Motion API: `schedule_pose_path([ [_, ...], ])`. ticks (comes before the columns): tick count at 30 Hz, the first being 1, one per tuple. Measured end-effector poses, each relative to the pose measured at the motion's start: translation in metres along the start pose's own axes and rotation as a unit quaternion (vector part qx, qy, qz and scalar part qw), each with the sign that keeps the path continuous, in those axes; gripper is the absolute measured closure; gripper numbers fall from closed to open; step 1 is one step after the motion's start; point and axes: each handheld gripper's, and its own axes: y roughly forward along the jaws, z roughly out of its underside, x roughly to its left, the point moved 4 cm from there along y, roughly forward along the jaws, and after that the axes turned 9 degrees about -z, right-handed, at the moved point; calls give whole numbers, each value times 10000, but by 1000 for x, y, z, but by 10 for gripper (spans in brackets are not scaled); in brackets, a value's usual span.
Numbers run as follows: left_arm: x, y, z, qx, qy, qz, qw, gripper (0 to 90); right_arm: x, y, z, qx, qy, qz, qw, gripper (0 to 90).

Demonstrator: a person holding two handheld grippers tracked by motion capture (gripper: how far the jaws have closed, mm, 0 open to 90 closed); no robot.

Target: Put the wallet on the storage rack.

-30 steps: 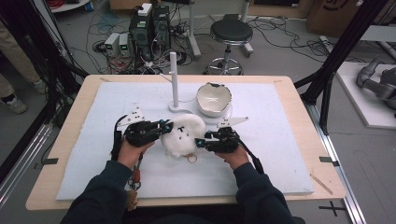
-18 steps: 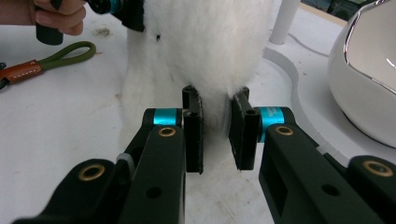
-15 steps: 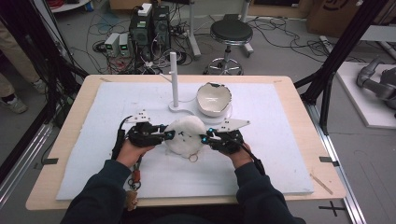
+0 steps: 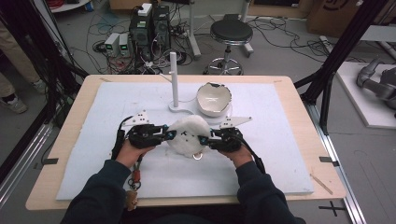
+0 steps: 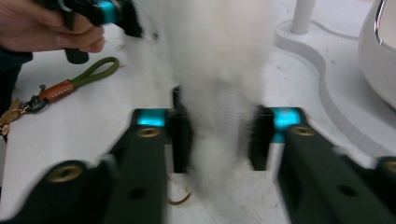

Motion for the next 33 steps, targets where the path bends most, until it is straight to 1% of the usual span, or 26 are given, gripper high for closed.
schedule_pose_path([
  [1,4,0,0,47,-144,-126,9998,601,1,-2,-1,-31,-53,11,10000,724],
  [2,8,-1,0,60,-251,-247,9994,549,1,-4,-2,-44,-80,105,9999,735],
  [3,12,-3,0,45,-291,-357,9989,522,0,-7,-3,-67,-131,200,9997,740],
  [5,19,-8,0,-26,-404,-571,9975,469,-2,-12,-4,-131,-141,284,9994,744],
  [6,22,-10,0,-91,-437,-637,9970,465,-2,-16,-5,-173,-183,336,9991,744],
  [7,22,-10,0,-91,-437,-637,9970,463,-2,-16,-5,-173,-183,336,9991,744],
  [8,29,-15,0,-148,-464,-787,9957,453,-3,-23,-8,-210,-297,536,9979,743],
  [9,29,-15,0,-148,-464,-787,9957,439,-3,-23,-8,-210,-297,536,9979,743],
  [10,34,-20,0,-184,-534,-930,9941,422,-4,-30,-12,-229,-420,679,9965,743],
  [12,38,-24,0,-229,-591,-1052,9924,386,-3,-38,-17,-248,-530,820,9949,743],
  [13,38,-24,0,-229,-591,-1052,9924,355,-3,-38,-17,-248,-530,820,9949,743],
  [14,42,-29,0,-246,-573,-1198,9908,340,-5,-45,-22,-261,-635,922,9934,743],
  [15,42,-29,0,-246,-573,-1198,9908,332,-5,-45,-22,-261,-635,922,9934,743],
  [16,47,-33,1,-251,-546,-1318,9894,304,-9,-54,-29,-317,-671,1031,9919,743],
  [20,55,-39,3,-288,-544,-1449,9875,289,-20,-66,-44,-318,-749,1218,9892,744],
  [21,55,-39,3,-288,-544,-1449,9875,276,-20,-66,-44,-318,-749,1218,9892,744],
  [22,59,-43,3,-336,-569,-1503,9864,266,-25,-71,-55,-293,-841,1300,9875,744],
  [23,59,-43,3,-336,-569,-1503,9864,262,-27,-73,-61,-293,-884,1312,9870,745],
  [24,63,-46,4,-364,-560,-1583,9851,257,-29,-75,-67,-265,-951,1352,9859,744],
  [26,67,-50,5,-380,-574,-1651,9839,248,-33,-77,-80,-189,-1122,1463,9827,745],
  [28,70,-53,6,-358,-588,-1677,9834,221,-37,-79,-91,-117,-1234,1533,9804,744],
  [29,70,-53,6,-358,-588,-1677,9834,221,-37,-79,-91,-117,-1234,1533,9804,744],
  [30,72,-55,7,-333,-618,-1671,9834,221,-43,-79,-100,-48,-1325,1592,9783,745],
  [31,72,-55,7,-333,-618,-1671,9834,221,-43,-79,-100,-48,-1325,1592,9783,745],
  [32,73,-55,8,-313,-634,-1659,9836,221,-49,-79,-107,-12,-1482,1687,9745,744],
  [33,73,-55,9,-296,-645,-1662,9835,221,-49,-79,-107,-12,-1482,1687,9745,744],
])
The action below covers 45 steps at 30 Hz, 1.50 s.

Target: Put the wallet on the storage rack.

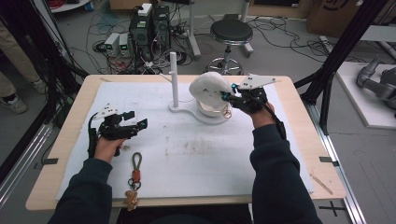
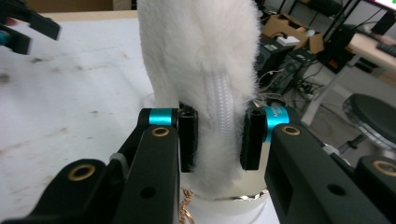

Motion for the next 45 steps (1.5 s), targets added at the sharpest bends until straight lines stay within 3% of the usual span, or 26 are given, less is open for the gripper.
schedule_pose_path([
  [4,-2,2,1,53,15,32,10000,221,-13,7,-8,99,-366,161,9992,744],
  [12,-4,4,3,143,-25,109,9998,221,-32,24,-17,270,-682,327,9968,744],
  [15,-4,4,3,174,-24,124,9998,222,-38,30,-12,364,-655,337,9966,743],
  [22,-4,5,4,240,-59,125,9996,222,-42,33,2,889,-1049,443,9895,743],
  [31,-6,7,6,351,-91,158,9992,222,-44,29,21,1226,-1093,479,9852,739],
  [33,-6,7,6,360,-87,158,9992,222,-43,33,22,1280,-1235,462,9830,739],
  [43,-6,7,8,402,-150,174,9989,222,-35,61,30,1708,-1374,399,9749,741],
  [45,-6,7,8,397,-152,176,9989,222,-35,66,33,1871,-1424,395,9712,741],
])
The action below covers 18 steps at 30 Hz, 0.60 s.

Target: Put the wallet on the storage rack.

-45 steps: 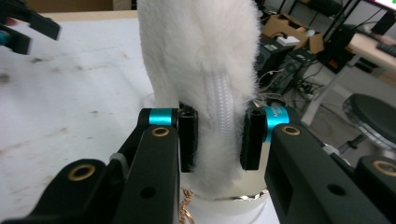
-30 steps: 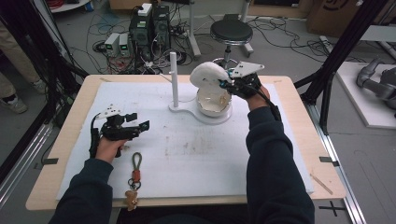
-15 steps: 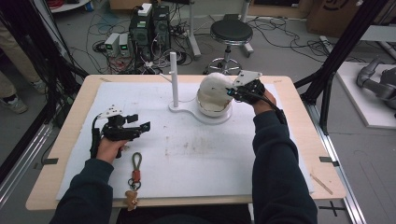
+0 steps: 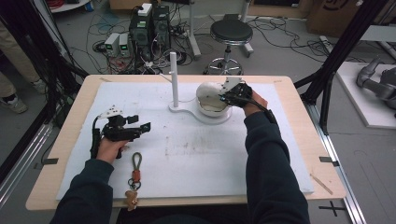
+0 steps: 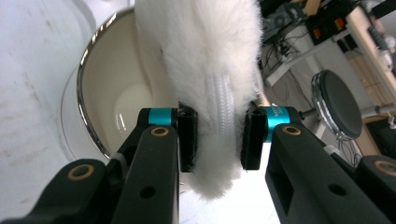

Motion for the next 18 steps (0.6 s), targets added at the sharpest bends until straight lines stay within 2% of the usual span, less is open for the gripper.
schedule_pose_path([
  [4,0,0,0,8,-20,2,10000,222,4,12,0,167,-83,43,9998,743],
  [9,0,0,0,20,-14,-1,10000,222,3,15,3,249,3,51,9997,736],
  [10,0,0,0,13,-35,3,10000,222,3,13,4,250,189,-30,9995,637],
  [11,0,0,0,13,-35,3,10000,222,3,13,4,250,189,-30,9995,637],
  [12,1,0,0,-4,-50,2,10000,222,4,9,5,74,539,-216,9983,522],
  [15,1,-1,0,-3,-50,-1,10000,222,4,-3,8,-263,980,-252,9945,440],
  [16,1,-1,0,-9,-56,-7,10000,222,3,-8,9,-358,1075,-277,9932,423],
  [17,1,-1,0,-9,-56,-7,10000,222,3,-8,9,-358,1075,-277,9932,423],
  [18,1,-1,1,1,-54,-13,10000,222,2,-21,13,-509,1170,-154,9917,420],
])
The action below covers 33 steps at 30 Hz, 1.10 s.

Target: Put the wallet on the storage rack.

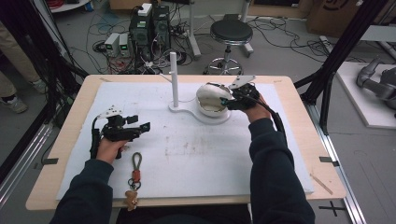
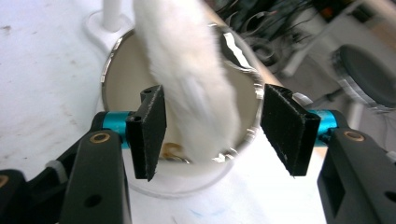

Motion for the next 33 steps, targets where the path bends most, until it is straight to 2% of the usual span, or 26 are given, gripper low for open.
schedule_pose_path([
  [2,0,0,0,4,2,2,10000,222,1,-11,5,-169,7,327,9993,415],
  [3,0,0,0,4,2,2,10000,222,0,-16,8,-210,168,276,9993,408],
  [4,0,0,0,-1,-6,4,10000,222,-1,-22,13,-380,276,355,9983,421],
  [5,0,0,0,-1,-6,4,10000,222,-1,-22,13,-380,276,355,9983,421],
  [6,0,0,0,-15,-19,-1,10000,222,0,-28,19,-567,419,439,9965,415],
  [7,1,0,0,-25,-29,-13,10000,222,0,-40,35,-774,849,447,9924,397],
  [8,1,-1,0,-51,-26,-31,10000,222,0,-43,40,-819,1009,439,9906,384],
  [9,1,-1,0,-51,-26,-31,10000,222,0,-43,40,-819,1009,439,9906,384],
  [10,2,-2,-1,-86,-33,-55,9999,222,6,-53,60,-984,1548,334,9825,382],
  [11,2,-2,-1,-86,-33,-55,9999,222,6,-53,60,-984,1548,334,9825,382],
  [12,2,-2,-1,-103,-27,-75,9999,222,11,-59,75,-1019,1813,302,9777,367],
  [13,2,-2,-1,-103,-27,-75,9999,222,11,-59,75,-1019,1813,302,9777,367],
  [14,2,-3,-1,-107,-21,-71,9999,222,17,-65,91,-1043,1930,327,9751,322],
  [15,2,-3,-2,-140,-35,-61,9999,222,17,-65,91,-1043,1930,327,9751,322],
  [17,2,-4,-2,-187,-8,-73,9998,222,26,-74,112,-1057,2034,515,9720,279],
  [20,2,-4,-3,-234,46,-105,9997,222,32,-78,126,-1035,2072,661,9705,251],
  [23,2,-4,-3,-270,90,-157,9995,222,30,-81,133,-1025,2210,674,9675,219],
  [24,3,-5,-3,-267,102,-172,9994,222,30,-81,133,-1025,2210,674,9675,219],
  [25,3,-5,-3,-274,103,-195,9994,222,29,-83,134,-1073,2248,704,9659,215],
  [27,2,-5,-3,-251,122,-205,9994,222,29,-83,134,-1086,2254,691,9657,215],
  [31,1,-4,-2,-211,125,-187,9995,222,31,-81,136,-1021,2189,643,9683,216],
  [33,1,-4,-1,-186,136,-167,9996,222,30,-80,136,-1022,2209,645,9678,215],
])
